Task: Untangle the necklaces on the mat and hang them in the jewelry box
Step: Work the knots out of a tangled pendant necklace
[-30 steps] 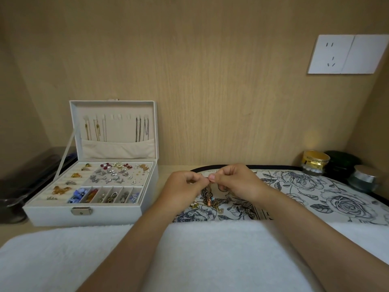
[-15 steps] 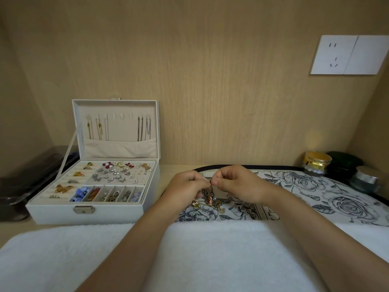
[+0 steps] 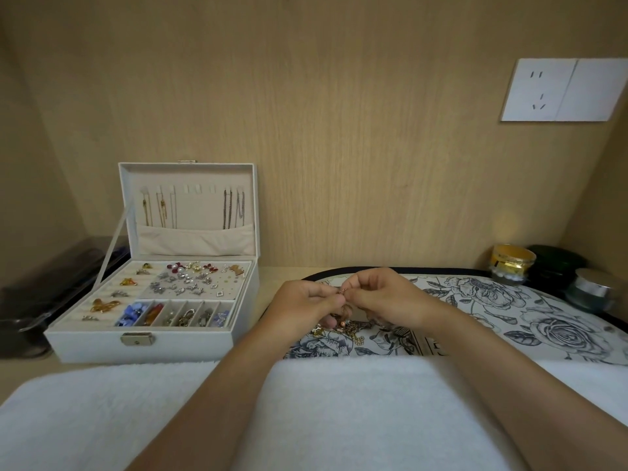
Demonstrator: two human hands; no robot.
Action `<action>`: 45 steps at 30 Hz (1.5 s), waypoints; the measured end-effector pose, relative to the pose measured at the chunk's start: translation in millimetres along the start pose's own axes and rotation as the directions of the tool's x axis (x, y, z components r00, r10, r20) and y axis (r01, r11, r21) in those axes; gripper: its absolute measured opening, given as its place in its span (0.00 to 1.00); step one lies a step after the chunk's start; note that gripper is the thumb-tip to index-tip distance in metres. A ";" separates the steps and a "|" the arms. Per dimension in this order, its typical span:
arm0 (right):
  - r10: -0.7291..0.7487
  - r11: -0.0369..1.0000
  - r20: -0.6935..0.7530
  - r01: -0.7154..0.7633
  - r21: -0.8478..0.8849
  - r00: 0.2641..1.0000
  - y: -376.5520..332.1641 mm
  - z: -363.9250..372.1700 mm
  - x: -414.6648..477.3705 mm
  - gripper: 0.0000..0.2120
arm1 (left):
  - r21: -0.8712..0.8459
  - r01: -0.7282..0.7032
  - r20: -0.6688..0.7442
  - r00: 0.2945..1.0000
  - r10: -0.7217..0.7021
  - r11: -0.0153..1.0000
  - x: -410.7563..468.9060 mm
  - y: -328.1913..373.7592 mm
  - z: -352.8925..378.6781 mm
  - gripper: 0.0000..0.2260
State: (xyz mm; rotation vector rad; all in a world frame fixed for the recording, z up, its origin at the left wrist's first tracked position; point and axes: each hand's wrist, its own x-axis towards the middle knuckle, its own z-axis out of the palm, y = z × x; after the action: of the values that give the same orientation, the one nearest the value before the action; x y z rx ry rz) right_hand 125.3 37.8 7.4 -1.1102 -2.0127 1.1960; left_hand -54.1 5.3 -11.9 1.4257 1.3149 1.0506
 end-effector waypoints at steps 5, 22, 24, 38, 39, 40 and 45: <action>0.005 1.000 -0.114 -0.008 -0.026 0.993 9.7 -1.5 5.9 0.05 | 0.005 0.024 -0.045 0.999 -0.023 1.000 1.4 -2.1 2.1 0.03; -0.019 0.995 -0.074 0.012 -0.098 0.997 6.4 -0.9 4.8 0.08 | 0.023 0.018 -0.166 0.986 -0.014 1.000 7.5 -0.2 7.5 0.09; -0.043 0.995 -0.130 0.031 -0.093 0.991 7.0 -4.9 3.9 0.07 | 0.096 -0.023 -0.238 0.970 0.046 0.995 8.8 -2.1 2.7 0.08; -0.020 0.952 -0.134 0.060 0.301 0.991 0.4 -7.3 4.2 0.10 | 0.013 -0.180 -0.185 0.966 0.179 0.984 12.9 -7.2 2.1 0.07; -0.008 0.953 -0.140 0.050 0.299 0.990 0.0 -8.4 4.6 0.10 | 0.020 -0.182 -0.166 0.969 0.183 0.983 12.9 -7.6 2.3 0.07; 0.006 0.955 -0.151 0.039 0.294 0.989 -1.1 -9.4 4.7 0.10 | 0.019 -0.182 -0.147 0.972 0.183 0.983 12.7 -7.9 2.4 0.07; 0.009 0.949 -0.153 0.040 0.312 0.988 -8.5 -10.7 2.3 0.08 | 0.006 -0.194 -0.126 0.973 0.193 0.981 13.2 -8.9 1.3 0.11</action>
State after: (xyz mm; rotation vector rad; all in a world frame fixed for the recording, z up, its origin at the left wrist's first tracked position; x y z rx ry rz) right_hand 129.2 42.2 19.9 -0.9913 -1.6431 1.3257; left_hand -53.9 18.6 -20.8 1.5275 1.2784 1.2910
